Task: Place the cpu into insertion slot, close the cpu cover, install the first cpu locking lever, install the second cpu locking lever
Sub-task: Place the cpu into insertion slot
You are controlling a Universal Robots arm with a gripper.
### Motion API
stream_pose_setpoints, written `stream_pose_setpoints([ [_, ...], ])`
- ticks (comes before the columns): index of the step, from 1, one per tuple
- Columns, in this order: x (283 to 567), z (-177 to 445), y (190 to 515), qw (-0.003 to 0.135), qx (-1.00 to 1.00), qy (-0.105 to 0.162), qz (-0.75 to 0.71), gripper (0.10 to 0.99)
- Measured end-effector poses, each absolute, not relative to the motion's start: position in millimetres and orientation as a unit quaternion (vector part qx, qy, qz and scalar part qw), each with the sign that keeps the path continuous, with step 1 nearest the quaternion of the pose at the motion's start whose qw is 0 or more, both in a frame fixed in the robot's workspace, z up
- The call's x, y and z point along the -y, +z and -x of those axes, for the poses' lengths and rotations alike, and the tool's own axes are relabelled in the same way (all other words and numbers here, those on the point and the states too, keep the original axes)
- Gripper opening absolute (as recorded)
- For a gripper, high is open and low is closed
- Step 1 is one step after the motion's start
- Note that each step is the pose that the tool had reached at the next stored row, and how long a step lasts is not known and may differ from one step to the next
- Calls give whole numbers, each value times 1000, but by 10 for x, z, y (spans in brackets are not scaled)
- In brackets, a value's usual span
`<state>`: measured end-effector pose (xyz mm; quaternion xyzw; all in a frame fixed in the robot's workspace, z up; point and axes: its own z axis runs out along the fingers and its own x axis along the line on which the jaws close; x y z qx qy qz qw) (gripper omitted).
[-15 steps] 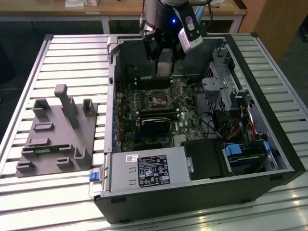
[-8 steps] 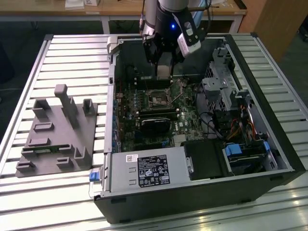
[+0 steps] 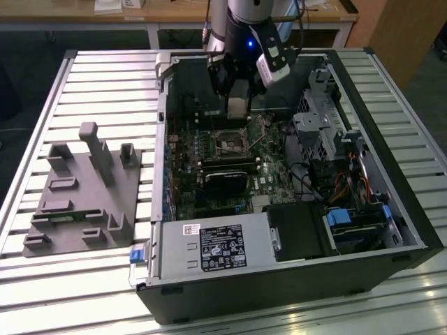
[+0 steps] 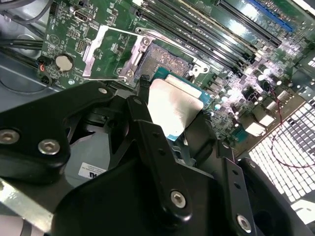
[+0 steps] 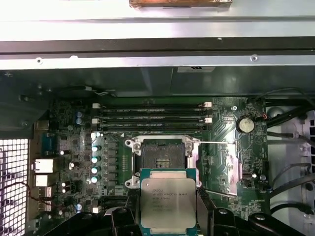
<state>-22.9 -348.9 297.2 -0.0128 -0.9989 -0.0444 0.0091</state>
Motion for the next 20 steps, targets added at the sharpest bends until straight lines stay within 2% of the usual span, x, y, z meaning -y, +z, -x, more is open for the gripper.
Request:
stream_pose_setpoints([
  [20,3453,227,2721,9,999,-43,13,541],
])
